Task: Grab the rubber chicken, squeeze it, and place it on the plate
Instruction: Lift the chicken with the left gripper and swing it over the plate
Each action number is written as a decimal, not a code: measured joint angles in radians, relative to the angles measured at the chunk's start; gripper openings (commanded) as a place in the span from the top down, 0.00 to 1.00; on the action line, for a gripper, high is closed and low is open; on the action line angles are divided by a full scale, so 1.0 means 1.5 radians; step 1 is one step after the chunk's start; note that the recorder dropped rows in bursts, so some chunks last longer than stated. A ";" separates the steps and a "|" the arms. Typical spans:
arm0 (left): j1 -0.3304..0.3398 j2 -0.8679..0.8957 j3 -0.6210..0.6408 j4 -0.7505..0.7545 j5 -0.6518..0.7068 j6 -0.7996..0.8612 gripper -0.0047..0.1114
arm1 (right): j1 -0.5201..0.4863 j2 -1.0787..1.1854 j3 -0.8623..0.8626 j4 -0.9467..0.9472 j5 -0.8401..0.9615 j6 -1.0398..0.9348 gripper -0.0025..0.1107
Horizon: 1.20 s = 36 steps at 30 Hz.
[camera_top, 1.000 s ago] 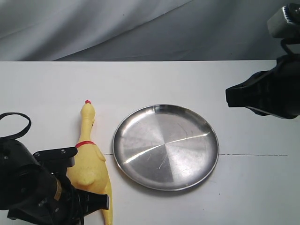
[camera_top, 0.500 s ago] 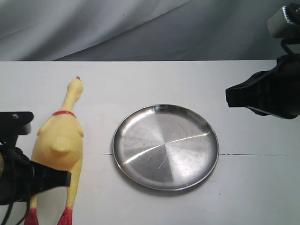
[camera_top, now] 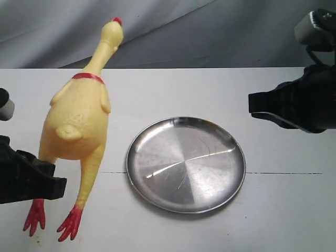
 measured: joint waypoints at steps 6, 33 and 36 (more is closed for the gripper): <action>0.000 0.000 0.000 -0.025 -0.054 0.060 0.96 | -0.004 0.100 0.000 0.037 -0.010 0.004 0.98; 0.158 0.243 -0.145 -0.521 -0.106 0.650 0.96 | -0.179 0.319 -0.272 0.453 0.263 -0.250 0.98; 0.158 0.275 -0.171 -0.530 -0.091 0.667 0.96 | -0.216 0.338 -0.277 0.461 0.324 -0.278 0.98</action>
